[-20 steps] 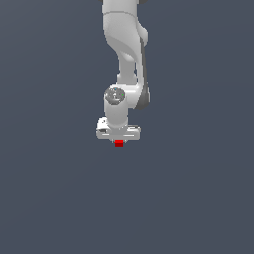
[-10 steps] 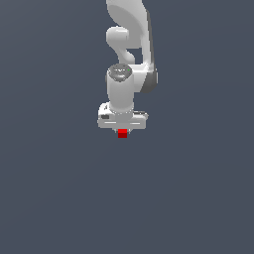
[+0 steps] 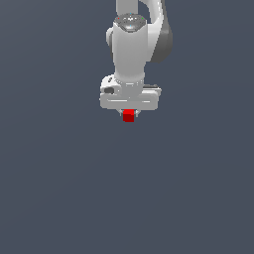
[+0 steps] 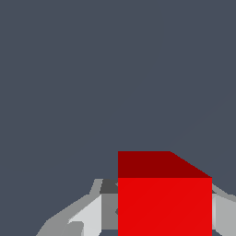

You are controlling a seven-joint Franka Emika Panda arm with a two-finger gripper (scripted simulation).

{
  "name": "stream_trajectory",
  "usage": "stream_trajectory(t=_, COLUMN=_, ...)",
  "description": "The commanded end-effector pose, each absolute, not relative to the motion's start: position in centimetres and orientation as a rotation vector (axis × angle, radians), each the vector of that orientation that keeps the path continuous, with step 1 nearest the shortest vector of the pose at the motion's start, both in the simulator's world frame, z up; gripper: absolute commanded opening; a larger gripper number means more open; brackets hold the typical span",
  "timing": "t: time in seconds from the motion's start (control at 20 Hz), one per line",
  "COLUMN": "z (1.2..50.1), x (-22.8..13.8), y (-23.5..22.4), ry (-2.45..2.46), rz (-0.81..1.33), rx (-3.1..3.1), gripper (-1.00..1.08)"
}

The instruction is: Pick up the red cube and move it to a goal position.

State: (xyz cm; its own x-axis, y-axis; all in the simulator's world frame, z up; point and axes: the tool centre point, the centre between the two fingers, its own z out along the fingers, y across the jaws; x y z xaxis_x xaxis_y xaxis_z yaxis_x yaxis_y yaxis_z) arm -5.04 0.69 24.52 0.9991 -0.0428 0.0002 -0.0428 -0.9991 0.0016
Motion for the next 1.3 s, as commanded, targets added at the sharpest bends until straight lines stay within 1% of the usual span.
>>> stream_trajectory(t=0.0, z=27.3, x=-5.1, y=1.3, ry=-0.068, rz=0.0, rx=3.139, gripper=-1.0)
stream_trajectory(t=0.7, z=41.3, x=-4.9, y=4.7, ry=-0.067, rz=0.0, rx=3.14, gripper=-1.0)
stream_trajectory(t=0.95, z=44.5, x=-4.7, y=5.5, ry=-0.068, rz=0.0, rx=3.14, gripper=-1.0)
stream_trajectory(t=1.25, z=46.8, x=-4.5, y=6.1, ry=-0.068, rz=0.0, rx=3.14, gripper=-1.0)
